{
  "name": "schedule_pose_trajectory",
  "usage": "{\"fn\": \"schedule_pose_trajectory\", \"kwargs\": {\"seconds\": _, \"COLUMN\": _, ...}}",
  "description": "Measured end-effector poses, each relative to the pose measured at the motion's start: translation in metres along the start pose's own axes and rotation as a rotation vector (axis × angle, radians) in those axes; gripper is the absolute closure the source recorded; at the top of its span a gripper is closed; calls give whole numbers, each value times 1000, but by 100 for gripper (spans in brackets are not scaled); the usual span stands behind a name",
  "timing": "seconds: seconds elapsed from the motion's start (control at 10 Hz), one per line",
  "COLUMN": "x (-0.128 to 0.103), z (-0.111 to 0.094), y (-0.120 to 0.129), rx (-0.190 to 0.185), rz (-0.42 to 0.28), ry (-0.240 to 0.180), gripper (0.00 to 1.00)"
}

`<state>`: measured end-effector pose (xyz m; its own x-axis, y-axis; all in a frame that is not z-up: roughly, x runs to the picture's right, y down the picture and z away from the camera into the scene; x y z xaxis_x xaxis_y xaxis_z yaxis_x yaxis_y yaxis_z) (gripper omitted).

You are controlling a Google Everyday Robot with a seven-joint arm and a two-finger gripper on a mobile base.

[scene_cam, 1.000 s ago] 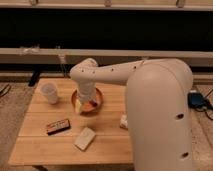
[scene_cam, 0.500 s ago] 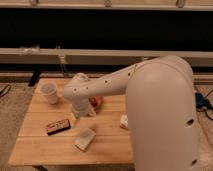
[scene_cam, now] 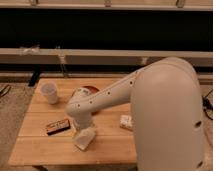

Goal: Wipe the white sponge on the table

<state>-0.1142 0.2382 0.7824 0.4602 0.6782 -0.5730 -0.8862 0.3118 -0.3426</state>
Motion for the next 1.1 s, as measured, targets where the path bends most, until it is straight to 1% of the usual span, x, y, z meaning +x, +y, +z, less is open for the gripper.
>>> {"fn": "schedule_pose_trajectory", "kwargs": {"seconds": 0.2, "x": -1, "z": 22, "y": -2, "rx": -8, "rz": 13, "ry": 13, "gripper": 20}}
{"fn": "schedule_pose_trajectory", "kwargs": {"seconds": 0.4, "x": -7, "z": 29, "y": -6, "rx": -14, "rz": 32, "ry": 16, "gripper": 21}}
{"fn": "schedule_pose_trajectory", "kwargs": {"seconds": 0.6, "x": -10, "z": 33, "y": -8, "rx": -19, "rz": 45, "ry": 16, "gripper": 38}}
{"fn": "schedule_pose_trajectory", "kwargs": {"seconds": 0.8, "x": -10, "z": 31, "y": -12, "rx": -20, "rz": 61, "ry": 5, "gripper": 55}}
{"fn": "schedule_pose_trajectory", "kwargs": {"seconds": 0.9, "x": -11, "z": 30, "y": -12, "rx": -18, "rz": 60, "ry": 3, "gripper": 67}}
{"fn": "schedule_pose_trajectory", "kwargs": {"seconds": 1.0, "x": -11, "z": 30, "y": -13, "rx": -18, "rz": 62, "ry": 3, "gripper": 76}}
{"fn": "schedule_pose_trajectory", "kwargs": {"seconds": 1.1, "x": -11, "z": 30, "y": -14, "rx": -18, "rz": 64, "ry": 2, "gripper": 89}}
